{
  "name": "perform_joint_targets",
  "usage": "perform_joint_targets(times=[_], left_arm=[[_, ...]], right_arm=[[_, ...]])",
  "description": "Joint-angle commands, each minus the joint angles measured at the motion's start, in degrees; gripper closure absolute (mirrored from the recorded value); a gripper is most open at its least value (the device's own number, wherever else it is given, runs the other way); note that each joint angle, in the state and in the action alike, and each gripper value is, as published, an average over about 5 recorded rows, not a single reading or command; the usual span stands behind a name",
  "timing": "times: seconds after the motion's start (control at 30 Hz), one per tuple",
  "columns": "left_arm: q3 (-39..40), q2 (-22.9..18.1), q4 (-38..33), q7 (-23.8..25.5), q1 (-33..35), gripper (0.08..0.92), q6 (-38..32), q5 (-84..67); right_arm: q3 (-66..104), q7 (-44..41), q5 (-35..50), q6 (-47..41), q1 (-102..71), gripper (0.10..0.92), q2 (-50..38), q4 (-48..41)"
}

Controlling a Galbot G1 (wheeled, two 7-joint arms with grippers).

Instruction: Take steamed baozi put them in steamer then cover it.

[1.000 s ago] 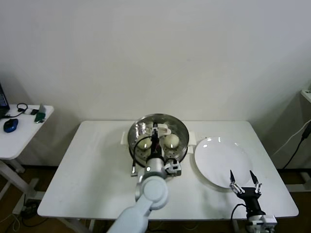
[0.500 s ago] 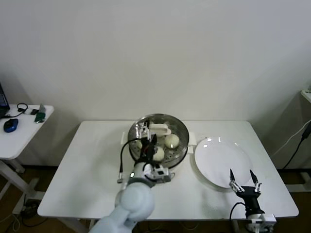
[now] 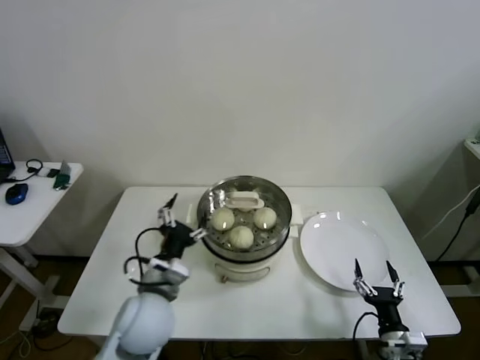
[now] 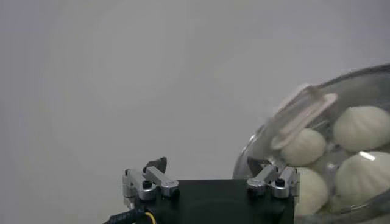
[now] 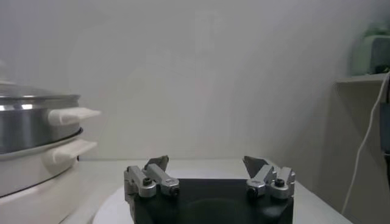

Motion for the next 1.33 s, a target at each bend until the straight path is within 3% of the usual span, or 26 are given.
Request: perform_joint_targets(times=[0.03, 0.43, 1.33], left_arm=[[-19.61, 0.78, 7.49, -3.71, 12.65, 0.177, -24.81, -35.66], [-18.88, 0.0, 17.76, -3.6, 13.74, 0.177, -31.73, -40.55], [-17.16, -1.56, 17.29, -3.14, 15.34, 0.177, -33.29, -40.37]], right_arm=[[-0.66, 0.43, -0.5, 0.44, -0.24, 0.203, 0.14, 0.81], [-1.18, 0.46, -0.97, -0.42, -0.13, 0.203, 0.03, 0.6], [-2.31, 0.2, -0.82, -0.72, 0.15, 0.203, -0.29, 0.05]])
